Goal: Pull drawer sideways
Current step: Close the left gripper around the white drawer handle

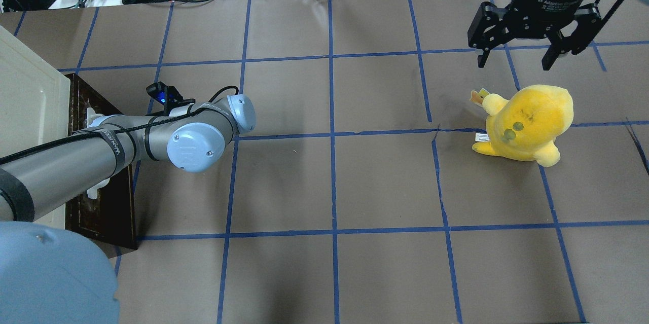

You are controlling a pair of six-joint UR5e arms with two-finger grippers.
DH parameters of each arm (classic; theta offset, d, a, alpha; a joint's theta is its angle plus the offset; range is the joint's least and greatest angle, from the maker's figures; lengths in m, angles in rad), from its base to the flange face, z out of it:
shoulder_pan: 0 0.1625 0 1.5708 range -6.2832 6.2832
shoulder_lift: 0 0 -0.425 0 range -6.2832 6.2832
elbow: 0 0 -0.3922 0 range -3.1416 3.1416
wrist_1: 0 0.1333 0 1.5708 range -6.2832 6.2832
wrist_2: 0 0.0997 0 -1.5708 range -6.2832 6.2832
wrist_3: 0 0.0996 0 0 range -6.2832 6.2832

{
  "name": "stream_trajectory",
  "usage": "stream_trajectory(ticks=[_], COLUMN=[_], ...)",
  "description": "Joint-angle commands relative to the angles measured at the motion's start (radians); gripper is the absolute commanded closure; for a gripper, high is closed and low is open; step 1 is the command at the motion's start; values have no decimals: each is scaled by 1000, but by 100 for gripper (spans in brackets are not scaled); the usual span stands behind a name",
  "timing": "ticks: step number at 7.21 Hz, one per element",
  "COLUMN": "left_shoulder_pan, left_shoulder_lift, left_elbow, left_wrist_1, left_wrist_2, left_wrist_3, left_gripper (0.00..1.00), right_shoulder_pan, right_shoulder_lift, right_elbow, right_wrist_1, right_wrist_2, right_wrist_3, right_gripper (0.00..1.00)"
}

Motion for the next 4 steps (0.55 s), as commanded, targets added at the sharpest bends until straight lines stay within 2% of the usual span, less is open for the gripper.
stream_trajectory(ticks=[1, 3, 4], left_shoulder_pan=[0, -3, -3], left_shoulder_lift=[-2, 0, -2], left_elbow=[2, 5, 6], left_wrist_1=[0, -2, -2], left_wrist_2=[0, 1, 0], left_wrist_3=[-2, 0, 1], left_gripper=[90, 99, 100], right_shoulder_pan=[0, -1, 0], right_shoulder_lift=[0, 0, 0], right_elbow=[0, 0, 0], right_wrist_1=[0, 0, 0], right_wrist_2=[0, 0, 0], right_wrist_3=[0, 0, 0], right_gripper=[0, 0, 0])
